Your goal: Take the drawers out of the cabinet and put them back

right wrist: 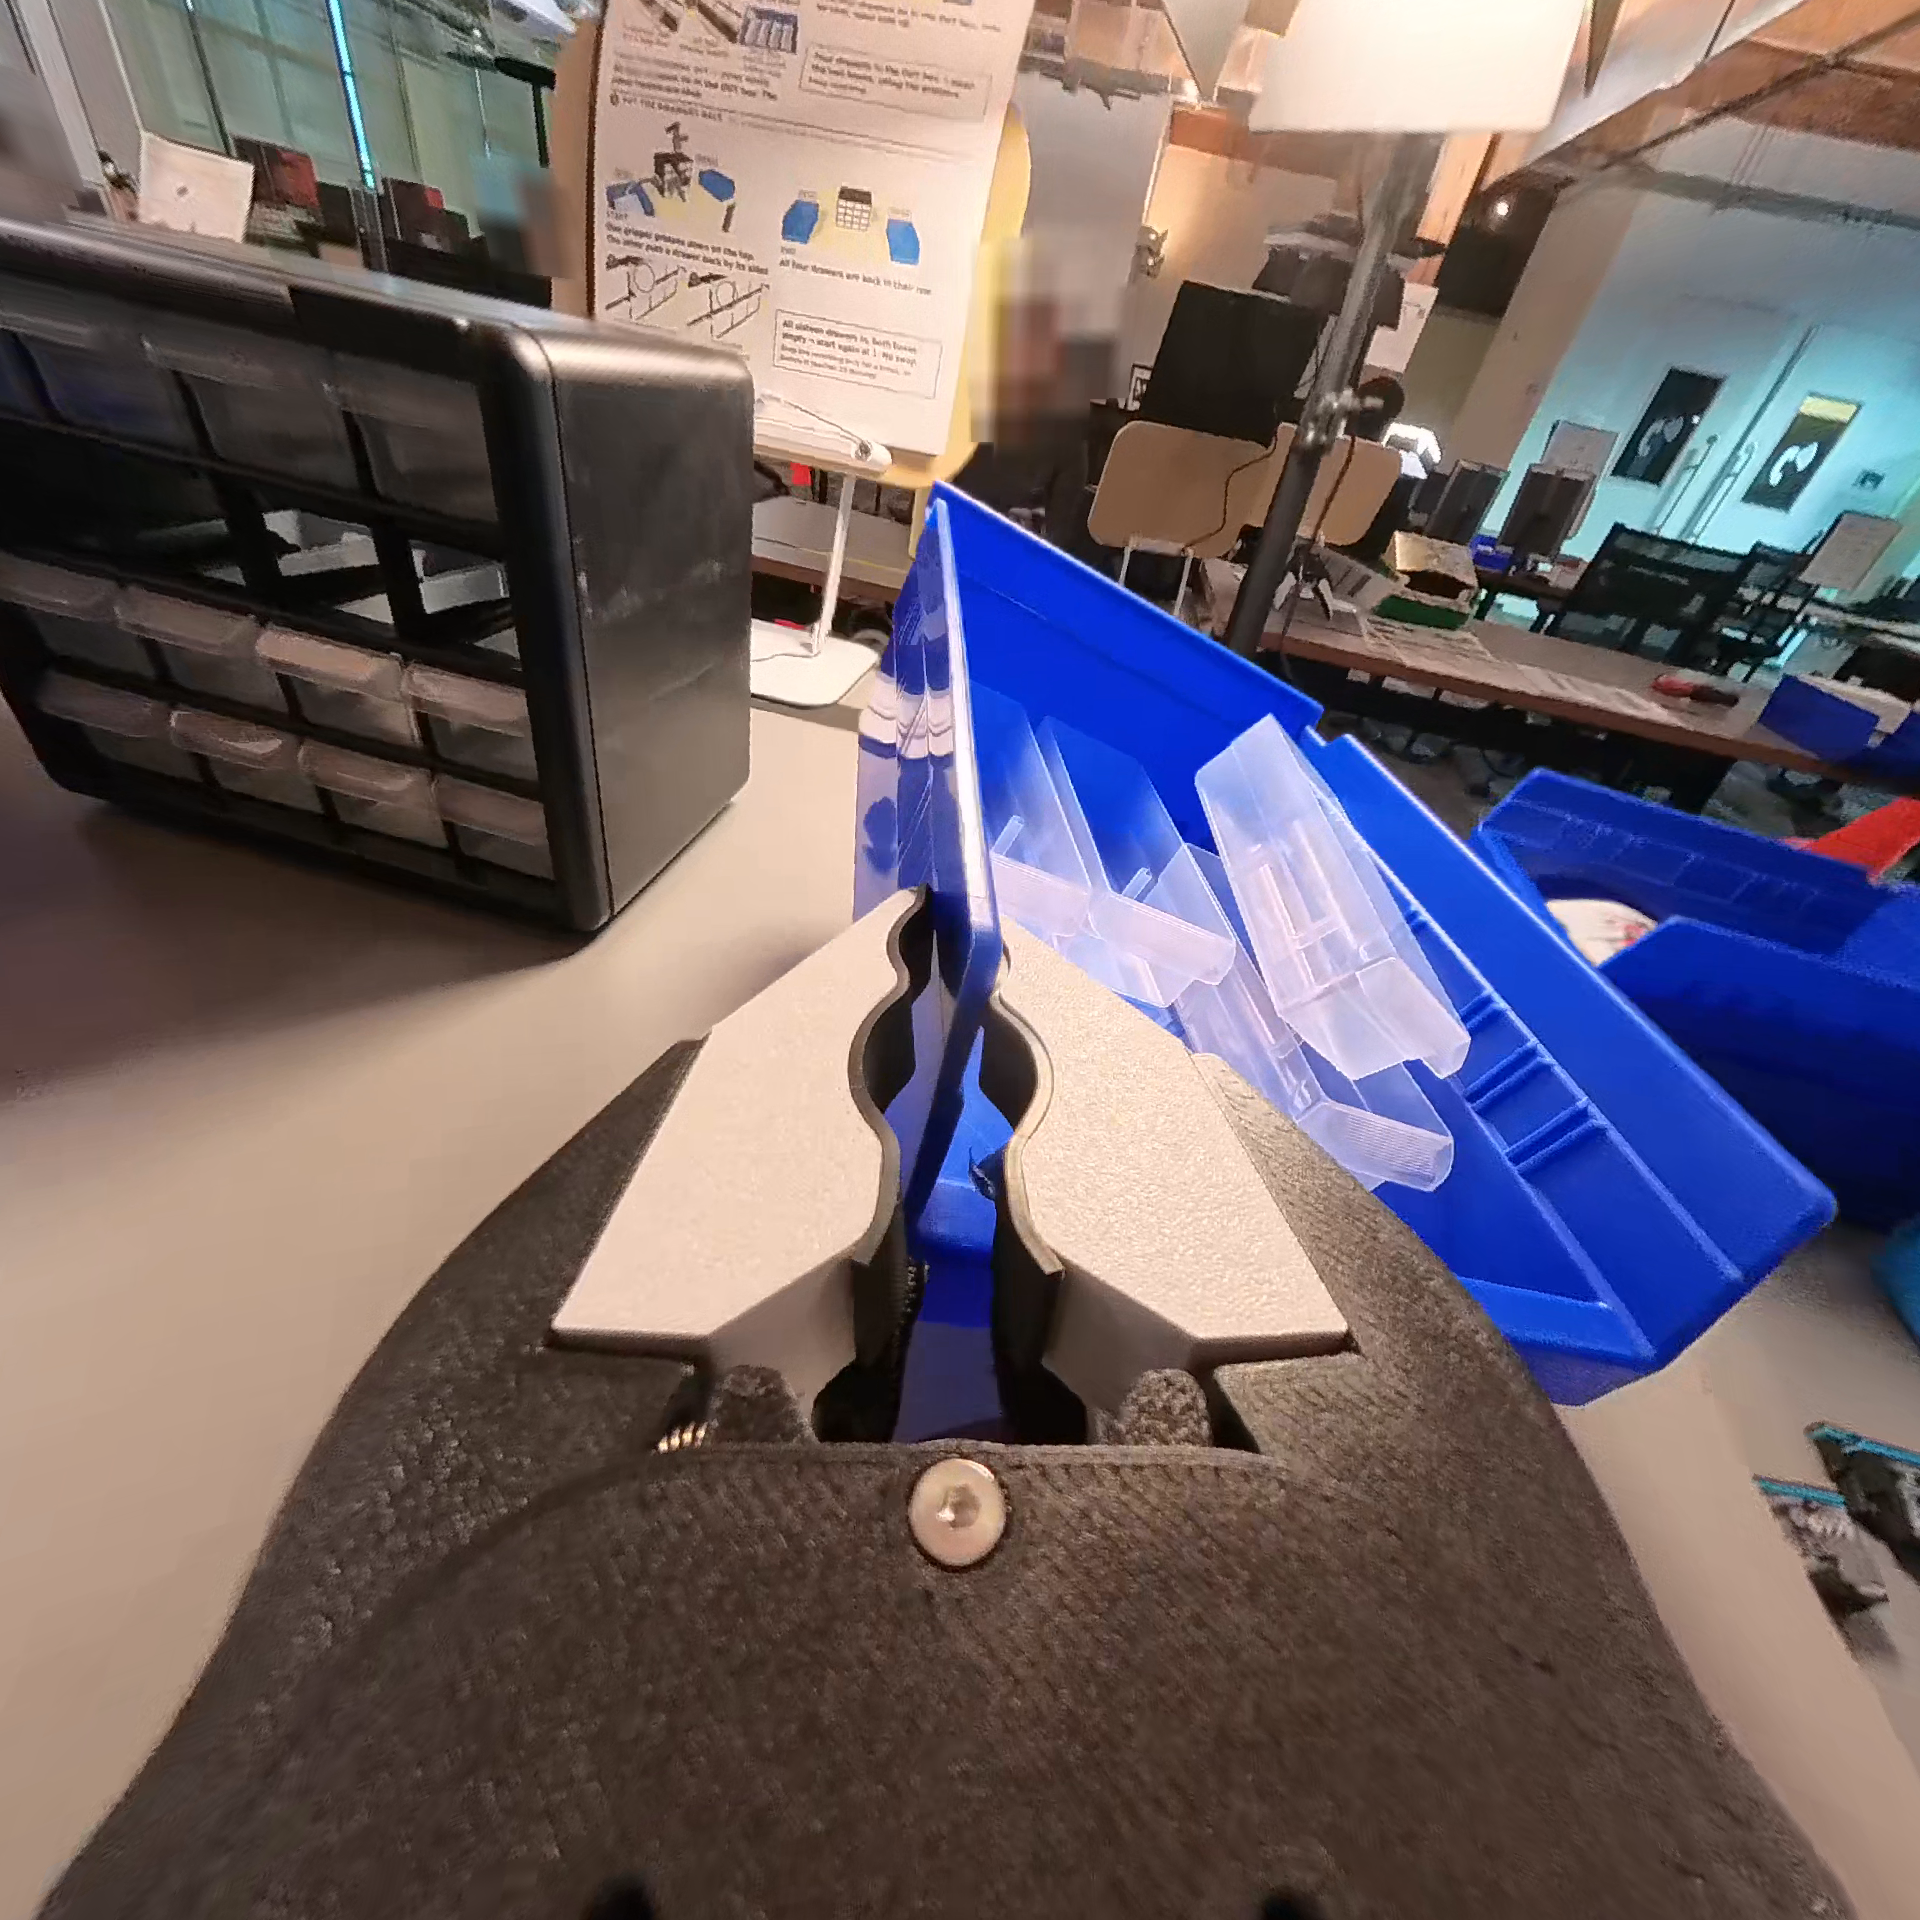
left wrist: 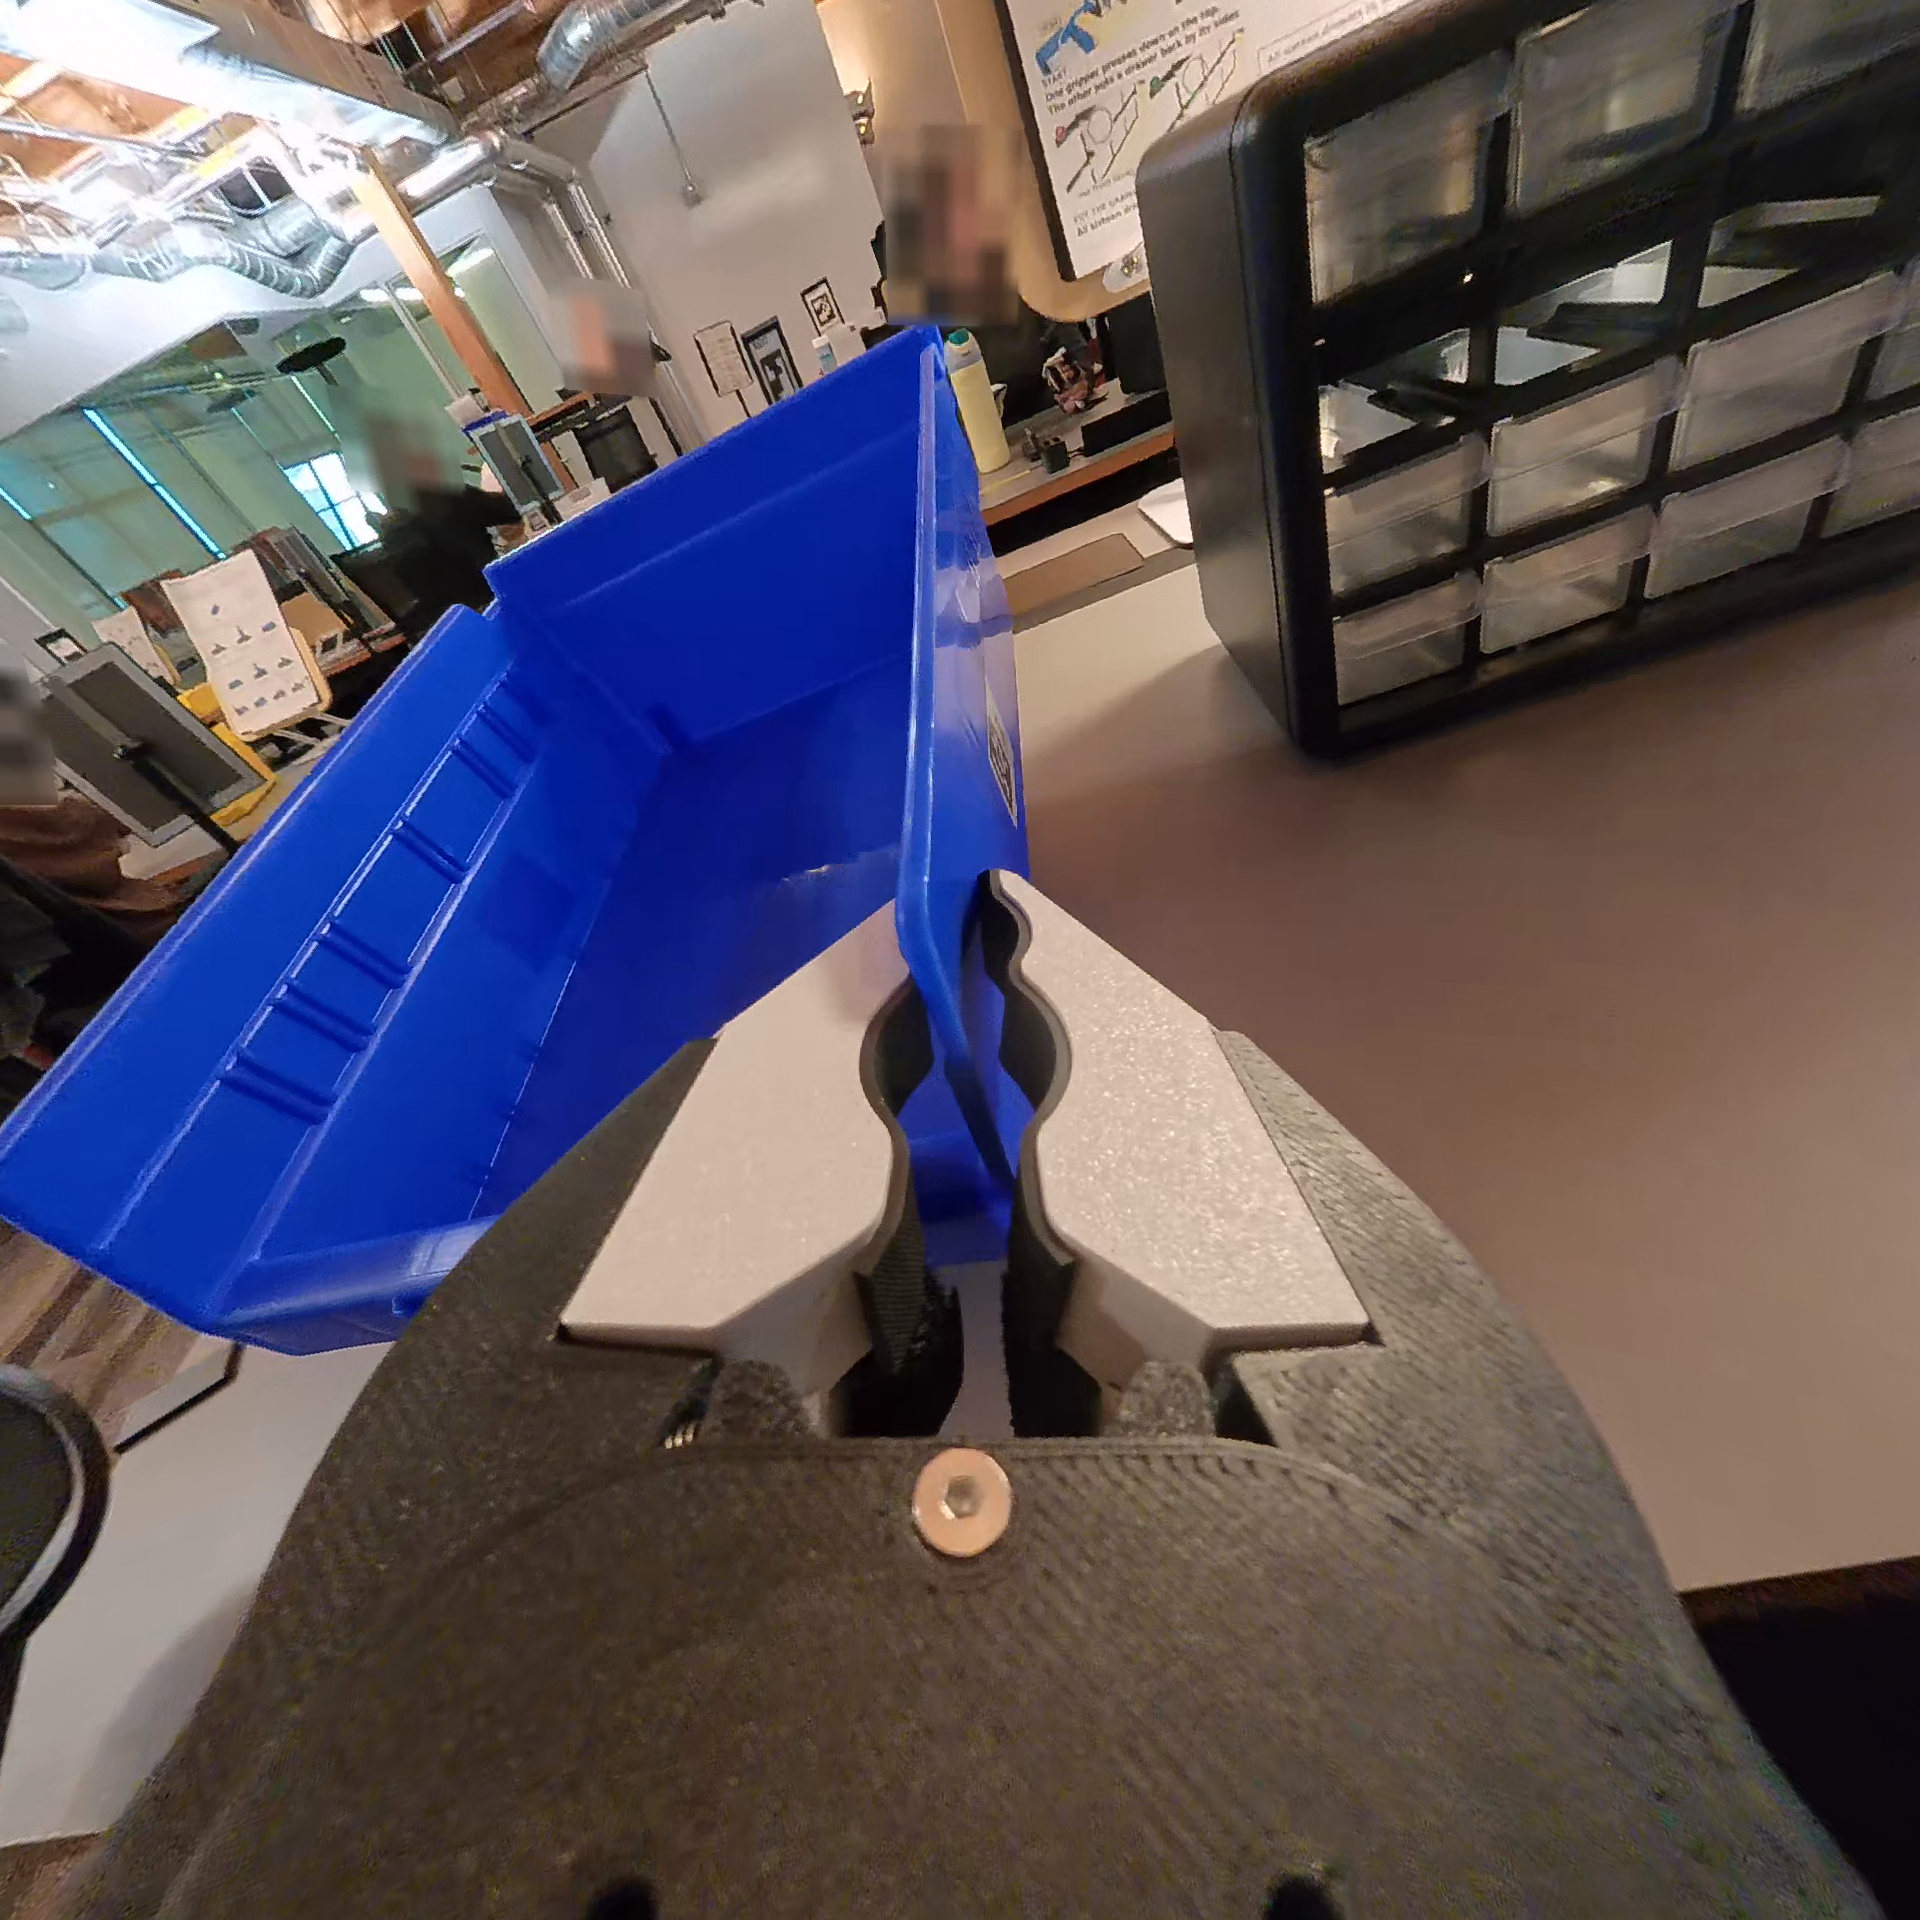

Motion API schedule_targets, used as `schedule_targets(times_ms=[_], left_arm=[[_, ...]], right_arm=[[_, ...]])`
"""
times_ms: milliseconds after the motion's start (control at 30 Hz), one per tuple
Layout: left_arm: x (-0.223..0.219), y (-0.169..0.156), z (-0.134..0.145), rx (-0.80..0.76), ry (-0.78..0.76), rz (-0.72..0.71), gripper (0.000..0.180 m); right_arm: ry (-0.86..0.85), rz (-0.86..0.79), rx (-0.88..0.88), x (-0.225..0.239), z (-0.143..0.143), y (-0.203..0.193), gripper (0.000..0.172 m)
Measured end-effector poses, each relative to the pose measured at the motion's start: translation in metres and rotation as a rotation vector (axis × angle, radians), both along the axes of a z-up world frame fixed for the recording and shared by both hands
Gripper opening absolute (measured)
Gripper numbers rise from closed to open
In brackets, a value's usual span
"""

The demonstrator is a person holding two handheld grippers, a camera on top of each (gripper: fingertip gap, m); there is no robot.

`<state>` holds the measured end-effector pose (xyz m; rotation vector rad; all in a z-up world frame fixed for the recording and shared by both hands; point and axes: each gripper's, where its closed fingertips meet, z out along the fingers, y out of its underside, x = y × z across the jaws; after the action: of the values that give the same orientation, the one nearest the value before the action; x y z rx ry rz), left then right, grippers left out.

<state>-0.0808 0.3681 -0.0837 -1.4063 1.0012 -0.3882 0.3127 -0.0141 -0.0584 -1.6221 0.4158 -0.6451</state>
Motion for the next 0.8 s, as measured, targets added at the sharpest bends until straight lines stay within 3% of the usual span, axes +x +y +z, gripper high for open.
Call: schedule_targets(times_ms=[200, 367, 600, 800], left_arm=[[-0.007, 0.001, 0.022, 0.016, 0.005, -0.004, 0.002], [-0.013, 0.003, 0.060, 0.028, -0.001, -0.028, 0.002], [-0.022, 0.000, 0.142, 0.072, -0.057, -0.092, 0.002], [-0.023, -0.017, 0.230, 0.185, -0.106, -0.139, 0.002]], right_arm=[[-0.097, 0.037, -0.010, -0.004, 0.050, 0.011, 0.002], [-0.198, 0.086, -0.008, -0.019, 0.109, 0.027, 0.003], [-0.308, 0.268, 0.031, -0.064, 0.186, 0.074, 0.002], [-0.377, 0.427, 0.042, -0.116, 0.211, 0.136, 0.003]])
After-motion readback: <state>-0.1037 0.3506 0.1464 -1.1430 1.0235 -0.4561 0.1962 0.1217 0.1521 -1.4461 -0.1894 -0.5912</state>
